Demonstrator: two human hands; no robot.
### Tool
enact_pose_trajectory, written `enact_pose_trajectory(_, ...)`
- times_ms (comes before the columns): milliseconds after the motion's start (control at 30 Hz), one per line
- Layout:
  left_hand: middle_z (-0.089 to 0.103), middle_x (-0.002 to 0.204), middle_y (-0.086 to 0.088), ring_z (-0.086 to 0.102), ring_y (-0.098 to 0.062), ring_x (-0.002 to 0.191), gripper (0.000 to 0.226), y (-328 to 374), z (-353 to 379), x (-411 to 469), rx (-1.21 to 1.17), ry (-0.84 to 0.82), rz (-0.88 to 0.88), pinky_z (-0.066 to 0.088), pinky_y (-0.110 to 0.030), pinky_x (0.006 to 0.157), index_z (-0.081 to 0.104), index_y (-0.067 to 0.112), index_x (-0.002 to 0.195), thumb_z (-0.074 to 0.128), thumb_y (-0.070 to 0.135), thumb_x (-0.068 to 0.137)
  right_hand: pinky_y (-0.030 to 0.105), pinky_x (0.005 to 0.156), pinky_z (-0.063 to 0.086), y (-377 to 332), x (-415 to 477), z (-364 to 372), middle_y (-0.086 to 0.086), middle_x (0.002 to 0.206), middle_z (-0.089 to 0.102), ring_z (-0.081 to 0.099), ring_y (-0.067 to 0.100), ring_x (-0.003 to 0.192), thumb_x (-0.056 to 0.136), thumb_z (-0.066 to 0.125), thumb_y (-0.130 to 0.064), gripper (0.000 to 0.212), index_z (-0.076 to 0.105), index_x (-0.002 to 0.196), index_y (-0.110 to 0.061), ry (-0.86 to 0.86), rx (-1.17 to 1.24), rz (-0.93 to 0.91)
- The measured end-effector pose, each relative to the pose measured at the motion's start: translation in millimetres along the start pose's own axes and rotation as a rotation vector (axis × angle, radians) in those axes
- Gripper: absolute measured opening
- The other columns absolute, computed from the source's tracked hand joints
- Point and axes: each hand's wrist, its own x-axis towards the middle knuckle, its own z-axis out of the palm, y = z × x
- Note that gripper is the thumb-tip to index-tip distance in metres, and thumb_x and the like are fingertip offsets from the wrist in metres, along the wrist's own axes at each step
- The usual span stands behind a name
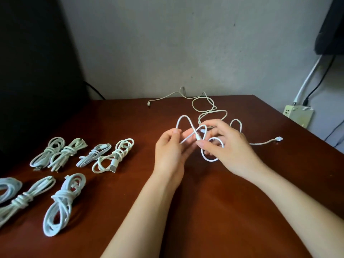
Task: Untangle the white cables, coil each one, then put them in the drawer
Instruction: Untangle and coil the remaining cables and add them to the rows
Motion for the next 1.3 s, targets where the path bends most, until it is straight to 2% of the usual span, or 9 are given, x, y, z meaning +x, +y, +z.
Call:
enact_pose_trajectory(100, 0.067, 0.067, -0.003, 0.064, -0.01, 0.052, 0.017, 8, -4, 4, -0.228, 0.025, -0.108, 0.058, -0.026, 0.059, 0.054, 0.008, 0.092, 0.041, 0.013, 0.102, 0.035, 0.069, 0.053, -4, -1, -2, -0.003, 0.079, 0.061, 0.063, 0.015, 0.065, 0.08, 0.073, -0.024, 0.025, 0.06, 0.1, -0.032, 0.027, 0.012, -0.059)
enact_pose_trajectory(300, 0.054, 0.051, 0.002, 0.05, -0.009, 0.039, 0.022, 24, -22, 14, -0.458, 0.112, -0.097, 0.055, -0.022, 0.052, 0.051, 0.012, 0.079, 0.043, 0.012, 0.1, 0.007, 0.067, 0.041, 8, 5, -18, -0.012, 0.084, 0.05, 0.054, 0.006, 0.067, 0.078, 0.076, -0.013, 0.018, 0.07, 0.095, -0.018, 0.251, -0.362, -0.29)
enact_pose_trajectory(600, 0.037, 0.049, 0.001, 0.046, -0.016, 0.045, 0.026, 27, -34, 17, -0.405, 0.04, -0.06, 0.05, -0.031, 0.067, 0.041, 0.015, 0.07, 0.038, 0.019, 0.096, 0.024, 0.073, 0.04, 31, 15, -62, 0.005, 0.093, 0.048, 0.047, 0.015, 0.068, 0.082, 0.067, 0.004, 0.018, 0.07, 0.097, -0.005, 0.575, -0.612, -0.169)
enact_pose_trajectory(700, 0.036, 0.053, 0.003, 0.045, -0.014, 0.046, 0.024, 21, -29, 17, -0.077, 0.049, -0.036, 0.052, -0.033, 0.066, 0.047, 0.019, 0.077, 0.049, 0.033, 0.096, 0.029, 0.077, 0.043, 44, 15, -67, 0.008, 0.098, 0.049, 0.049, 0.018, 0.073, 0.084, 0.062, 0.005, 0.017, 0.069, 0.097, -0.005, 0.502, -0.69, -0.016)
enact_pose_trajectory(867, 0.043, 0.06, 0.001, 0.054, -0.013, 0.045, 0.014, 4, -16, 11, 0.469, -0.04, 0.1, 0.057, -0.034, 0.066, 0.05, 0.013, 0.088, 0.058, 0.023, 0.094, 0.035, 0.086, 0.043, 52, 12, -62, 0.011, 0.109, 0.054, 0.05, 0.03, 0.105, 0.091, 0.056, -0.005, 0.019, 0.068, 0.104, -0.009, 0.217, -0.852, 0.169)
enact_pose_trajectory(967, 0.046, 0.059, 0.0, 0.054, -0.011, 0.046, 0.012, -1, -12, 6, 0.531, -0.071, 0.142, 0.056, -0.027, 0.06, 0.05, 0.011, 0.095, 0.052, 0.022, 0.098, 0.035, 0.092, 0.039, 44, 10, -58, 0.006, 0.116, 0.058, 0.039, 0.025, 0.115, 0.094, 0.054, -0.014, 0.022, 0.068, 0.111, -0.014, 0.126, -0.916, 0.131)
enact_pose_trajectory(1067, 0.051, 0.058, -0.001, 0.055, -0.013, 0.051, 0.011, -5, -9, 5, 0.559, -0.086, 0.164, 0.053, -0.022, 0.056, 0.05, 0.01, 0.102, 0.051, 0.02, 0.098, 0.036, 0.094, 0.038, 30, 9, -50, 0.002, 0.113, 0.061, 0.041, 0.022, 0.113, 0.092, 0.057, -0.015, 0.023, 0.068, 0.112, -0.013, 0.135, -0.855, -0.07)
enact_pose_trajectory(1167, 0.054, 0.055, 0.003, 0.054, -0.011, 0.055, 0.01, -5, -8, 6, 0.563, -0.123, 0.196, 0.054, -0.025, 0.063, 0.051, 0.01, 0.105, 0.051, 0.018, 0.099, 0.024, 0.094, 0.031, 12, 5, -35, 0.002, 0.113, 0.061, 0.048, 0.022, 0.109, 0.094, 0.057, -0.021, 0.028, 0.063, 0.12, -0.013, 0.054, -0.728, -0.245)
enact_pose_trajectory(1300, 0.059, 0.06, 0.006, 0.056, -0.01, 0.066, 0.011, -2, -6, 4, 0.553, -0.181, 0.235, 0.053, -0.032, 0.074, 0.057, 0.016, 0.1, 0.046, 0.019, 0.101, 0.021, 0.098, 0.03, 4, -1, -14, -0.004, 0.128, 0.052, 0.045, 0.015, 0.12, 0.096, 0.049, -0.035, 0.04, 0.052, 0.131, -0.018, -0.024, -0.614, -0.243)
